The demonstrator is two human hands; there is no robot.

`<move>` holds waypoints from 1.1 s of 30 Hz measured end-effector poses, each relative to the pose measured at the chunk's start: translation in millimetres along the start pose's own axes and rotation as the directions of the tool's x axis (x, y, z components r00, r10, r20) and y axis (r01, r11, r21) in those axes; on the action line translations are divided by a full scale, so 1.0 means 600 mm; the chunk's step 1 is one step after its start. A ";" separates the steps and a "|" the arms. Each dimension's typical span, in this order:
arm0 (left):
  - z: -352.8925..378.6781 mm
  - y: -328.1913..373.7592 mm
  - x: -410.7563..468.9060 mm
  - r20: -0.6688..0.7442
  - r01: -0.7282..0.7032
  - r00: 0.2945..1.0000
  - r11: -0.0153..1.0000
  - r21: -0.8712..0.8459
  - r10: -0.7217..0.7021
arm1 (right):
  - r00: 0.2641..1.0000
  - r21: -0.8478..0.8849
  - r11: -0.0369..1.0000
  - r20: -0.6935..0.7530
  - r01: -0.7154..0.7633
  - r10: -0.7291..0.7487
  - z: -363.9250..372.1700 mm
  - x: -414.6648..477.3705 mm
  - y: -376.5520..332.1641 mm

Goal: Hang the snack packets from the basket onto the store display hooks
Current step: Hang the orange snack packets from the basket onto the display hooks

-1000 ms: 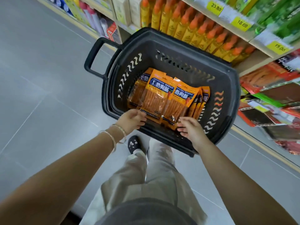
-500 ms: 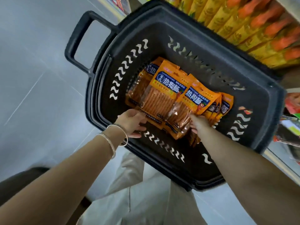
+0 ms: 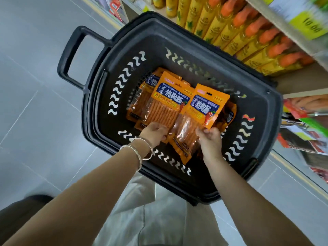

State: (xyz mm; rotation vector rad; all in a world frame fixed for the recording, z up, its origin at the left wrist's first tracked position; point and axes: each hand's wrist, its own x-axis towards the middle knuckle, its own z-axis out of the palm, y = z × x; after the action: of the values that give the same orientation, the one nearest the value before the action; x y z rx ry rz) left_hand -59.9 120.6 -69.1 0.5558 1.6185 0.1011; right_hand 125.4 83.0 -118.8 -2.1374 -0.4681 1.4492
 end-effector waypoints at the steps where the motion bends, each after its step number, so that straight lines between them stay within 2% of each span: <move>1: 0.002 -0.002 0.000 -0.004 0.006 1.000 1.000 0.023 -0.006 | 1.000 0.070 0.997 -0.008 0.017 -0.017 -0.012 -0.013 -0.009; 3: 0.000 -0.005 -0.001 -0.021 0.006 1.000 0.998 0.060 -0.005 | 0.997 0.186 0.980 0.021 0.070 -0.075 -0.035 -0.034 -0.025; 6: -0.005 -0.005 -0.001 -0.039 -0.038 0.998 0.999 0.021 0.039 | 0.977 0.347 0.936 0.174 0.060 -0.127 -0.055 -0.050 -0.043; 9: -0.016 0.006 0.000 -0.025 -0.044 0.999 0.997 -0.060 0.043 | 0.936 0.313 0.949 0.344 -0.038 -0.076 -0.045 -0.055 -0.046; 11: -0.024 0.011 0.007 0.037 -0.041 0.998 0.999 -0.028 0.042 | 0.918 0.228 0.968 0.398 -0.102 0.003 -0.028 -0.052 -0.041; 13: -0.031 0.009 0.016 0.015 -0.057 0.998 0.998 0.018 0.057 | 0.934 0.118 0.988 0.353 -0.104 0.056 -0.015 -0.039 -0.033; 17: -0.044 -0.005 0.035 -0.147 -0.029 0.989 0.999 0.027 0.033 | 0.998 -0.054 0.998 0.061 -0.012 0.015 -0.023 0.022 -0.005; 20: -0.056 -0.019 0.050 -0.235 0.025 0.972 1.000 -0.013 -0.028 | 0.997 -0.227 0.973 -0.074 -0.029 0.013 -0.038 0.067 0.008; 28: -0.075 -0.037 0.084 -0.289 0.066 0.954 0.997 -0.044 -0.076 | 0.997 -0.473 0.880 0.028 -0.055 0.078 0.014 0.138 0.030; 31: -0.082 -0.038 0.095 -0.280 0.050 0.959 0.999 -0.004 -0.049 | 0.991 -0.560 0.819 -0.024 -0.124 0.134 0.042 0.159 0.032; 33: -0.086 -0.036 0.099 -0.276 0.046 0.960 0.999 0.011 -0.042 | 0.984 -0.543 0.821 -0.084 -0.179 0.159 0.051 0.170 0.032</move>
State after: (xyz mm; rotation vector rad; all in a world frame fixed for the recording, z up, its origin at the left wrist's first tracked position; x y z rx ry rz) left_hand -116.9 139.3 -124.5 0.5357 1.9036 0.1366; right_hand 135.0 129.9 -215.7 -2.7110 -0.7756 1.4978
